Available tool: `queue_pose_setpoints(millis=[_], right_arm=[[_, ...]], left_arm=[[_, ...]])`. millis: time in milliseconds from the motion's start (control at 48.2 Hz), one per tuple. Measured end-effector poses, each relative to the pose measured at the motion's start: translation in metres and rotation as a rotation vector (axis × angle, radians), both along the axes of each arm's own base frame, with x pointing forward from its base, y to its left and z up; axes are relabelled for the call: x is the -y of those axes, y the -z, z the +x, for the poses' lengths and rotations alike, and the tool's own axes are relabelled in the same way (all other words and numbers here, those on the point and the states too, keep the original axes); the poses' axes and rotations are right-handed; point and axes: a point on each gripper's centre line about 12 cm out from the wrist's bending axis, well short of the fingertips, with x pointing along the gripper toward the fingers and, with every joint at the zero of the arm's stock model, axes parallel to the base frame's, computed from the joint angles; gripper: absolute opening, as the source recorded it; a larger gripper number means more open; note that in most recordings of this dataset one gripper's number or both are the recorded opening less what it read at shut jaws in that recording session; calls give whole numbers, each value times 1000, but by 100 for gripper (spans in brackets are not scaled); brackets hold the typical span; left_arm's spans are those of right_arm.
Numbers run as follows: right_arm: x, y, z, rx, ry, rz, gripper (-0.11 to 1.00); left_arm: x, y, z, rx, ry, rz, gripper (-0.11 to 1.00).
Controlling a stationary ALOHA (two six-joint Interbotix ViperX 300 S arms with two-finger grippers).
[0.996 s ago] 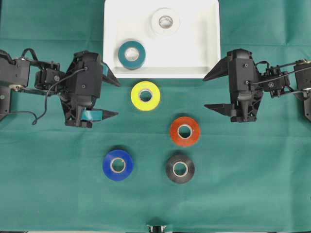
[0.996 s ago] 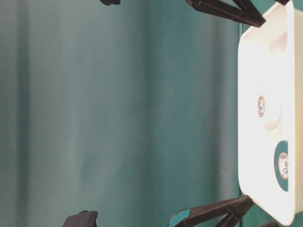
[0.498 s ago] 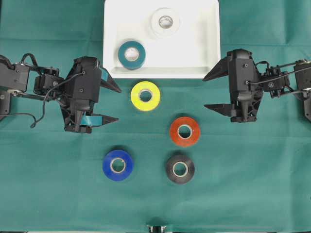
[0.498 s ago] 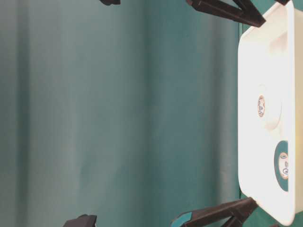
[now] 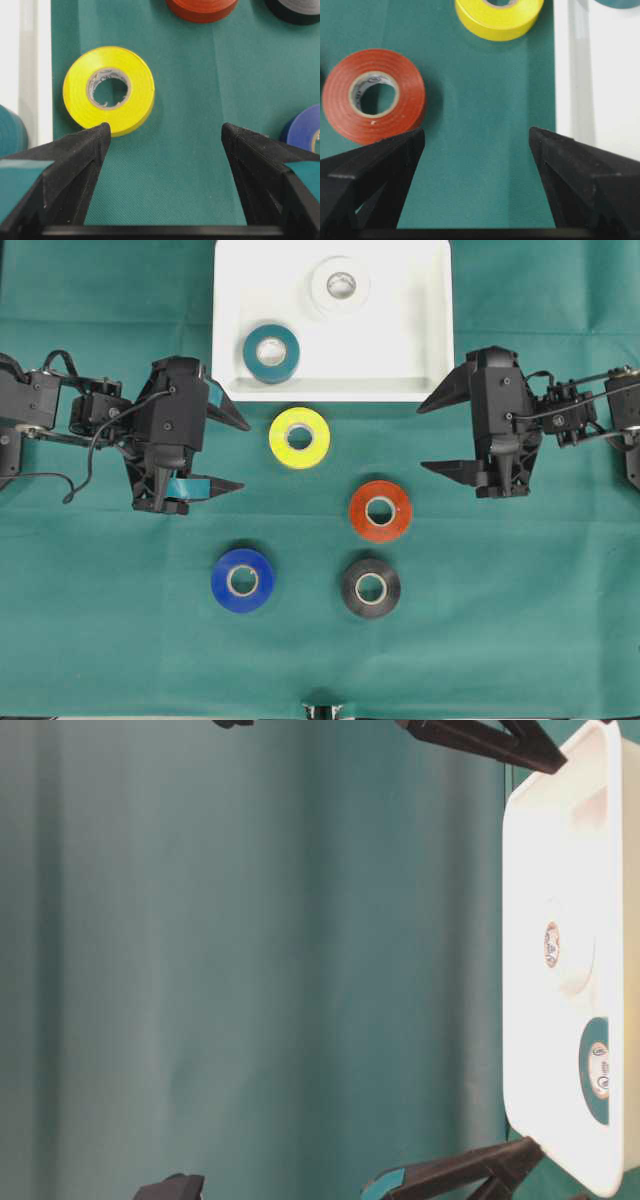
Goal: Put the tape alternately from left to right into the white case.
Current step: 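Move the right gripper over the orange-red tape roll and grasp its core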
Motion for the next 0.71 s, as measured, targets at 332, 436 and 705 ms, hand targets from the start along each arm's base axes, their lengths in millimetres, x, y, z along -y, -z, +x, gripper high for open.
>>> queue_pose_setpoints(millis=[332, 436, 705], right_arm=[[-18, 8, 1, -29, -19, 50, 84], [-23, 9, 3, -36, -29, 53, 84], [-23, 8, 6, -32, -30, 55, 84]], left_arm=[[0, 0, 0, 0, 0, 0, 92], [0, 0, 0, 0, -1, -1, 92], [0, 0, 0, 0, -1, -1, 92]])
